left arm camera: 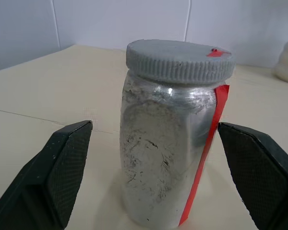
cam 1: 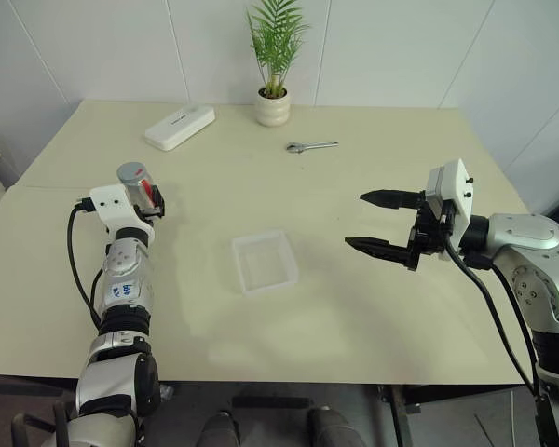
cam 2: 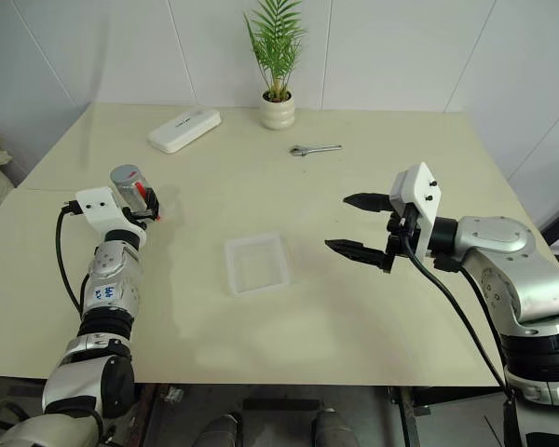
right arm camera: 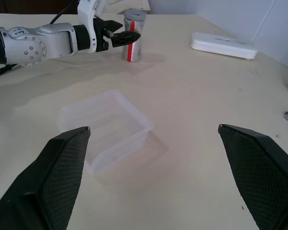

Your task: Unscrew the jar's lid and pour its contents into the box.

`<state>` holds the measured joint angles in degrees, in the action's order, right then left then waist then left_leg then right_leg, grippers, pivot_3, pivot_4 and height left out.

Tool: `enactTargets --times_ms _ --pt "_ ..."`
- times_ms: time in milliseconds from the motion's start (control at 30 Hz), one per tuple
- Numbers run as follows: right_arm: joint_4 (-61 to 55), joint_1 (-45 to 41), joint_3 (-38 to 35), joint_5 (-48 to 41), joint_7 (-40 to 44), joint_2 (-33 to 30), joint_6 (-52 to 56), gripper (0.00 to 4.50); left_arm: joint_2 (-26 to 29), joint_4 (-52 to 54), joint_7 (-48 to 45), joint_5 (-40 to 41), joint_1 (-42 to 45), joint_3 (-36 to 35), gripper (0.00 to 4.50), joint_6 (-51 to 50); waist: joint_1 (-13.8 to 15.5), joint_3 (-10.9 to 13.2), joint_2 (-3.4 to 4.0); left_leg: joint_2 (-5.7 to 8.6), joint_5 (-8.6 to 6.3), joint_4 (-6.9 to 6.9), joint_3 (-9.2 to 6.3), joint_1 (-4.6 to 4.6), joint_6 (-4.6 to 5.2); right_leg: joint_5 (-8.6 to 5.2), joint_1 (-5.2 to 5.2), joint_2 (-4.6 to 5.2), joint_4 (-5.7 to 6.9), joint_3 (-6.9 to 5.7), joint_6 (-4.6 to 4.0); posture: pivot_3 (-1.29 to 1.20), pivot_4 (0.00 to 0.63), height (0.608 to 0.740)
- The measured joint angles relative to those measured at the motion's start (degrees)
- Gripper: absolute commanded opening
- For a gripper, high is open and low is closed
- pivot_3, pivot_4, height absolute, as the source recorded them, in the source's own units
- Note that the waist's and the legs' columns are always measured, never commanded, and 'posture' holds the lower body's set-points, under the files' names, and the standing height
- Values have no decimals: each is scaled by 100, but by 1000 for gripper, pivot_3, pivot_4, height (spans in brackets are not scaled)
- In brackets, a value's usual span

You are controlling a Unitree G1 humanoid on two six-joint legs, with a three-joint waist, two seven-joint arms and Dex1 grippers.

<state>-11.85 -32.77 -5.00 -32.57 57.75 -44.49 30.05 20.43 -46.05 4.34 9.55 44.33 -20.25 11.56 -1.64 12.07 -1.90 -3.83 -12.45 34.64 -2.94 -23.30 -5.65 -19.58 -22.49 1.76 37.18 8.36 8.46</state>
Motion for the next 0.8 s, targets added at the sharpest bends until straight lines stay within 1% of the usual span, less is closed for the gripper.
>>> enactTargets --times_ms 267,533,800 --pt "43 -38 4 48 -57 30 6 4500 -52 -2 336 -123 0 59 4454 30 5 0 0 0 0 0 1 0 0 0 0 0 -3 1 1 0 150 740" --pt "110 -220 26 77 -62 94 6 4500 -347 -7 598 -294 49 239 4454 106 3 0 0 0 0 0 6 0 0 3 0 0 -7 5 4 0 150 740" --pt "110 -222 26 110 -114 127 23 4500 -368 -7 737 -307 49 255 4454 106 6 0 0 0 -2 -2 13 -1 1 3 0 0 -15 12 6 0 150 740"
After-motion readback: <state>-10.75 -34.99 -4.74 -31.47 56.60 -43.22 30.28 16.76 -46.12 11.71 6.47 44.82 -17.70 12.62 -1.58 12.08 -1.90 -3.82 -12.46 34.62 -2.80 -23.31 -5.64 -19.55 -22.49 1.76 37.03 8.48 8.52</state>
